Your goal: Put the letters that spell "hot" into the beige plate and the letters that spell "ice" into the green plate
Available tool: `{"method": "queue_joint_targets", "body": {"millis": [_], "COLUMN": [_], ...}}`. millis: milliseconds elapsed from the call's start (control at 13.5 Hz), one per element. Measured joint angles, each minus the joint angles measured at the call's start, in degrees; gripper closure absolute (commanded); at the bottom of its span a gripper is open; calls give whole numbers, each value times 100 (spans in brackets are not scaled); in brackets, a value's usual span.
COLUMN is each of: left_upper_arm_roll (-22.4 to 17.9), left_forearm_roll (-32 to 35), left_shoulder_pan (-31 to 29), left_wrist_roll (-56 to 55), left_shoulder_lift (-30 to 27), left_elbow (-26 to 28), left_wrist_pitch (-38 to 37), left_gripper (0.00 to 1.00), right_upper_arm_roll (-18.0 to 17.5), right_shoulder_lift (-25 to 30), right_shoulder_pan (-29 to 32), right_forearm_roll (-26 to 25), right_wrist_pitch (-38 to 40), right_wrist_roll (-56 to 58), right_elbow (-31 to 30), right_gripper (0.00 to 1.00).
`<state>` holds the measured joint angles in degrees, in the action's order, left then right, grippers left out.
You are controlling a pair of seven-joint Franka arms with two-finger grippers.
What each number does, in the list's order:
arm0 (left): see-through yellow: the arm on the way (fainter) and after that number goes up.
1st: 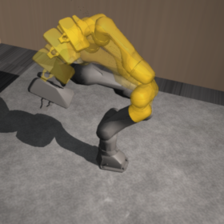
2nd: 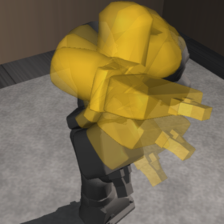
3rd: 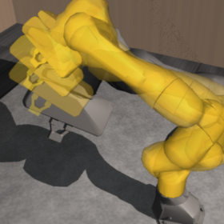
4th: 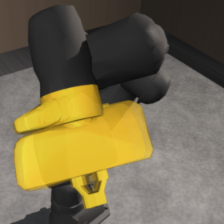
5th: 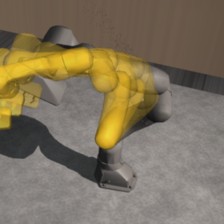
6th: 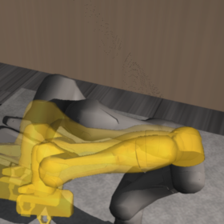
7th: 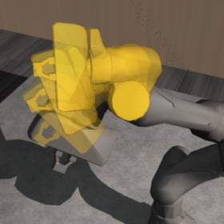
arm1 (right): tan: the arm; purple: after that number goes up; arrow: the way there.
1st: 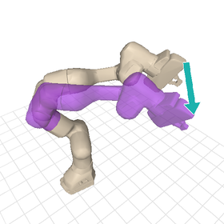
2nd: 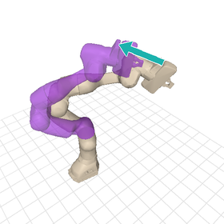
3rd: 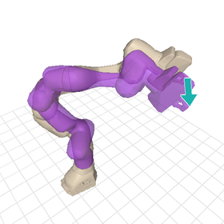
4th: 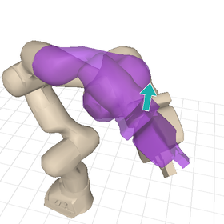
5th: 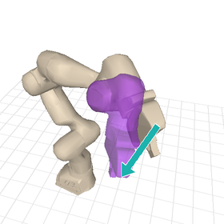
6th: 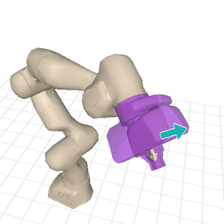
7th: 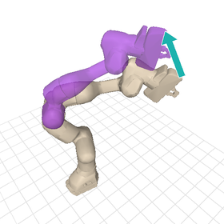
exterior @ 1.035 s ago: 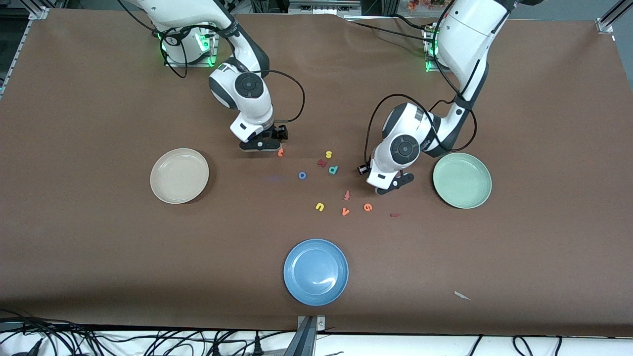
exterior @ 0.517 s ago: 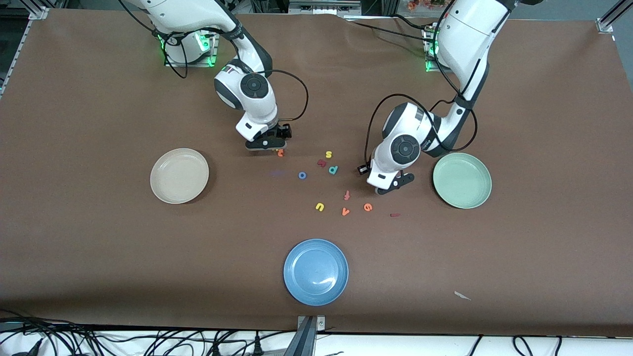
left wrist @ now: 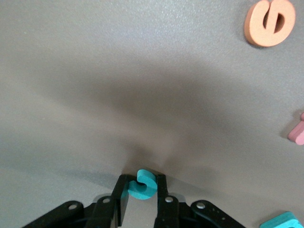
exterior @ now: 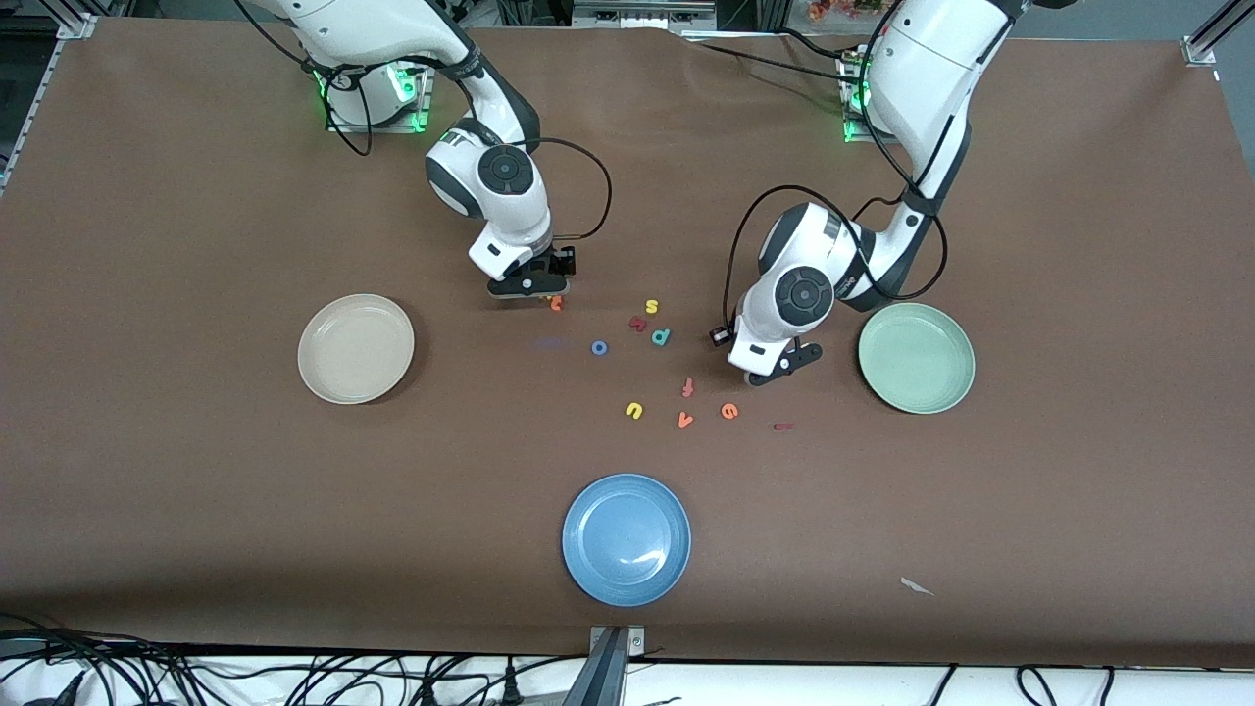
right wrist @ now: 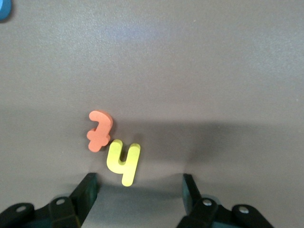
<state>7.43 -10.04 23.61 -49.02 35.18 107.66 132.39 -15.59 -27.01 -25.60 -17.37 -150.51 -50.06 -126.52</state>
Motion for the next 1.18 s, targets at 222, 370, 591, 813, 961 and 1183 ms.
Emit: {"method": "queue_joint_targets", "body": {"millis": [222, 370, 591, 813, 961, 1183], "left_upper_arm_roll": [-35, -53, -87, -120, -125, -123], "left_forearm_roll": [7, 26, 64, 656, 1078, 1202], "left_shoulder_pan": [-110, -445, -1201, -2144, -2587, -2881], "left_wrist_roll": [52, 459, 1496, 2721, 3247, 3513], "left_shoulder_lift": [-134, -615, -1465, -1751, -1654, -1091], "left_elbow": [-114, -255, -268, -183, -47, 89], "left_wrist_pitch": [-255, -1048, -2373, -2955, -2936, -2242], "left_gripper": [83, 83, 83, 81, 80, 78], "right_upper_arm_roll": [43, 47, 50, 53, 61, 64], "right_shoulder_lift": [0, 0, 0, 0, 0, 0], "right_shoulder_pan": [1, 1, 1, 1, 1, 1], "right_forearm_roll": [-14, -17, -21, -55, -69, -82], "right_wrist_pitch": [-17, -25, -31, -31, -31, -31], "right_wrist_roll": [-1, -1, -1, -2, -2, -2], "right_elbow": [46, 61, 79, 85, 86, 89], "right_gripper": [27, 29, 34, 42, 45, 58]}}
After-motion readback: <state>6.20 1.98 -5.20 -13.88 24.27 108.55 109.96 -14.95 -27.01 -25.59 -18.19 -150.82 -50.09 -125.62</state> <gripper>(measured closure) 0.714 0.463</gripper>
